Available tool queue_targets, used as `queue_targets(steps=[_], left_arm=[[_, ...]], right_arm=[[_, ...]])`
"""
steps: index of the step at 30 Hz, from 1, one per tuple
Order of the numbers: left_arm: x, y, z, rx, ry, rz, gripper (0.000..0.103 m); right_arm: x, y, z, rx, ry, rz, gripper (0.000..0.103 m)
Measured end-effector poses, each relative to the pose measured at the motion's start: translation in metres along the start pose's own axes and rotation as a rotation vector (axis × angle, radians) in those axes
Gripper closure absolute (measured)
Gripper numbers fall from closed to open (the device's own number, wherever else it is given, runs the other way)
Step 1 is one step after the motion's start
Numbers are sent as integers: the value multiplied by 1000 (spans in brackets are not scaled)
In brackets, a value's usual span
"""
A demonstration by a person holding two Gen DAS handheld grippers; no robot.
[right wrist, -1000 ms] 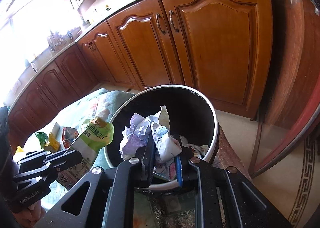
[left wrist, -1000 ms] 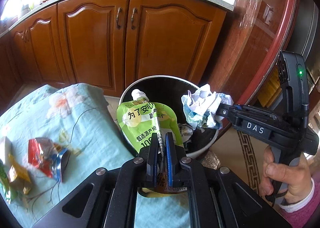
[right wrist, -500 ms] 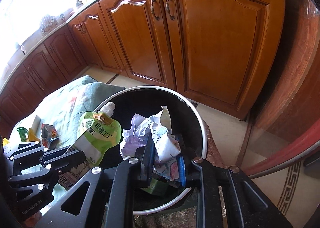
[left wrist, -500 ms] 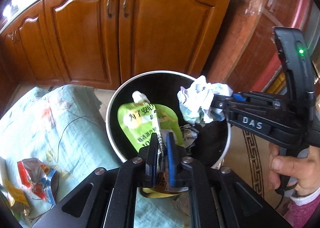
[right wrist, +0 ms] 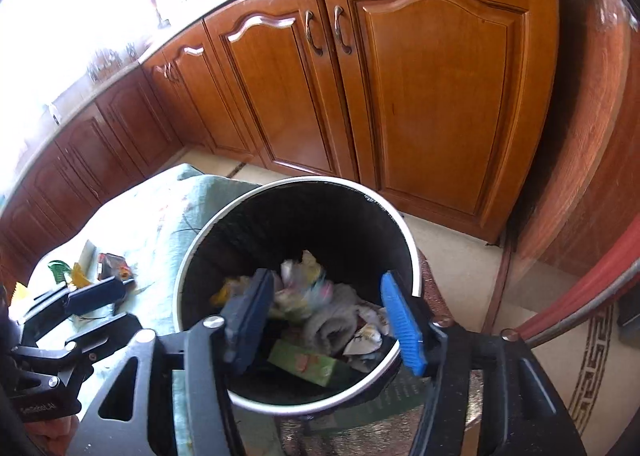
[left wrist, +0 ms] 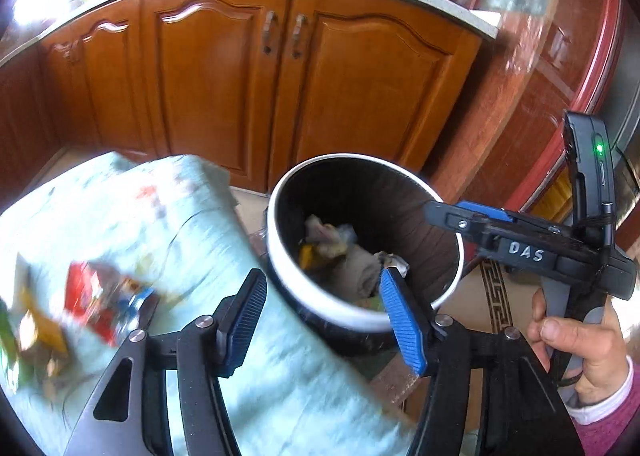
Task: Collect trash
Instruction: 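Move both tools back over the table toward the green can and snack bags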
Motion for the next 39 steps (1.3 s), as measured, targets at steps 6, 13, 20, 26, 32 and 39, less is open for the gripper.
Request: queue_targets(steps=[6,13,20,26,32,39], left_arm=[[23,-40,-43,-52,36,-85,42],[50,-80,-98,-104,86,-175,41],[78,-115,-143,-130,130,-252,41],[104,-129,-177,-159,173,-306,40],[133,-141,-206,-193,202,-374,40],[156,-135,-223,-219,227,-403,37]], right_arm=[[18,-23,-25,-48,74,57,27],[59,-49,-49,-65,159,66,18],[110,-72,-52,-33,231,39,18],[155,-86,-53,-12,269,-26,18],[192,-88,-52,-14,297,-85,18],[219,-80,-45,-25,304,-139,18]])
Point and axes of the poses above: each gripper's, at about its wrist camera, not at the fingertips, and z roughly the way its jaws point, x to its left, y to its top, the point moved 9 cm from there along z, roughly the way its jaws point, and after that the axes turned 13 degrees about -y, right-handed, at the moved point
